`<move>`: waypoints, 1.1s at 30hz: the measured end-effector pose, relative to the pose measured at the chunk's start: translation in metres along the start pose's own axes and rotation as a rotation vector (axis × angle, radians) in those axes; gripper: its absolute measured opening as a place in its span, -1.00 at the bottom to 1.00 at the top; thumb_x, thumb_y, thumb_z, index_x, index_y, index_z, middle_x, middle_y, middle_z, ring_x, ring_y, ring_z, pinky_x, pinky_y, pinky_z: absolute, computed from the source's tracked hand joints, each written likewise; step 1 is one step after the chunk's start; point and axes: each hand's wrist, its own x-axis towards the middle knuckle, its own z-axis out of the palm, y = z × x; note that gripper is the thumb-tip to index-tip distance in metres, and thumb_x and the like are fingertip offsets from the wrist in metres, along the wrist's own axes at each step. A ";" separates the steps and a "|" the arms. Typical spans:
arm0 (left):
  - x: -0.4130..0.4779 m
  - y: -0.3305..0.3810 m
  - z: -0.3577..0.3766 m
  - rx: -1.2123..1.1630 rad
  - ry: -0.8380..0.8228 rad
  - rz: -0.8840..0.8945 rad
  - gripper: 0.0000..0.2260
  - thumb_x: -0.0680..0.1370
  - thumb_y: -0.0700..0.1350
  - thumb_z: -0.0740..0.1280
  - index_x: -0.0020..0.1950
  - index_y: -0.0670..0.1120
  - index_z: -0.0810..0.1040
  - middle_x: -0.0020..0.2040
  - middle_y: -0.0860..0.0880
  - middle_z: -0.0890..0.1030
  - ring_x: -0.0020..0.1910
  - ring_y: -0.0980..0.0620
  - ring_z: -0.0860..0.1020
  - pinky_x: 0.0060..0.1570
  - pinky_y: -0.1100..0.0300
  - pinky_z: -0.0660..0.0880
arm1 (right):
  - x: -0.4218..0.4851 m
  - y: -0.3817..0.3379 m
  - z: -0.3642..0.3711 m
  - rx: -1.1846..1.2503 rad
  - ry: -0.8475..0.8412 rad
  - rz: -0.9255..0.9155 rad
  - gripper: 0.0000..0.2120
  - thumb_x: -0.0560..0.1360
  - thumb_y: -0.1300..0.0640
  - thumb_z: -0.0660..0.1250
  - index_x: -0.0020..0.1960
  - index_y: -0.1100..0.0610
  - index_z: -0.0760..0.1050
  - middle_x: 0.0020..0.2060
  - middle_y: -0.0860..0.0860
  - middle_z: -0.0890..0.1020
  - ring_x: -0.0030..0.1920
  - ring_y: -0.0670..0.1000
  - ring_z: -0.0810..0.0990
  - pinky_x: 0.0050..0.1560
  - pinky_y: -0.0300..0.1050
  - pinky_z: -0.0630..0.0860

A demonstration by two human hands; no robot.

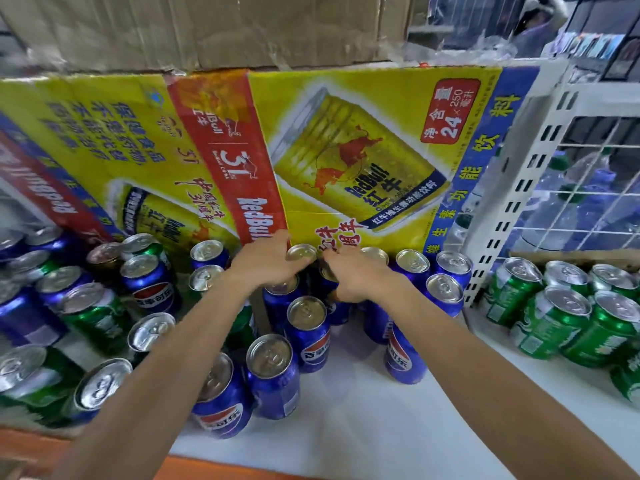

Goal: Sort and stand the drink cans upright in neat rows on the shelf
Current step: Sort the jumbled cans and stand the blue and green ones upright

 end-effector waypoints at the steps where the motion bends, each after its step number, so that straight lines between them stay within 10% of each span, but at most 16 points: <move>1: 0.004 0.004 0.001 0.041 -0.017 0.011 -0.56 0.52 0.16 0.29 0.26 -0.08 0.32 0.09 -0.12 0.55 0.04 -0.14 0.53 -0.12 0.07 0.43 | 0.002 -0.002 0.001 -0.021 0.006 0.006 -0.40 0.40 0.01 0.45 0.33 0.13 0.29 0.24 0.12 0.44 0.26 0.17 0.42 0.10 0.07 0.43; 11: 0.014 0.002 0.001 0.178 0.097 -0.109 -0.33 0.40 0.14 0.45 0.32 -0.20 0.28 0.16 -0.18 0.52 0.14 -0.21 0.52 -0.04 0.02 0.46 | 0.009 -0.004 0.001 -0.062 0.101 0.023 -0.54 0.41 0.13 0.41 0.28 0.06 0.38 0.22 0.06 0.48 0.24 0.15 0.41 0.12 0.06 0.42; 21: -0.018 -0.028 -0.011 0.298 0.164 -0.074 -0.59 0.56 0.16 0.23 0.21 -0.13 0.40 0.13 -0.15 0.54 0.10 -0.18 0.52 -0.11 0.03 0.41 | 0.001 -0.021 0.001 -0.076 0.325 0.033 -0.55 0.45 0.07 0.37 0.32 0.06 0.40 0.25 0.13 0.35 0.31 0.16 0.29 0.25 0.03 0.35; 26: -0.033 -0.022 -0.011 0.450 -0.041 0.169 -0.54 0.43 0.09 0.39 0.24 -0.02 0.37 0.14 -0.07 0.49 0.14 -0.12 0.48 -0.10 0.02 0.46 | -0.027 -0.037 -0.005 0.265 -0.263 -0.245 -0.43 0.36 0.01 0.48 0.29 0.02 0.32 0.10 -0.01 0.53 0.06 0.05 0.52 -0.04 -0.10 0.51; 33: -0.027 -0.013 -0.012 0.446 -0.044 0.224 -0.52 0.40 0.07 0.45 0.27 0.05 0.41 0.16 -0.07 0.45 0.13 -0.12 0.49 0.05 -0.04 0.50 | -0.047 -0.028 0.000 0.036 -0.108 -0.185 -0.37 0.34 0.02 0.50 0.33 0.02 0.31 0.14 0.05 0.52 0.13 0.09 0.48 -0.03 -0.06 0.46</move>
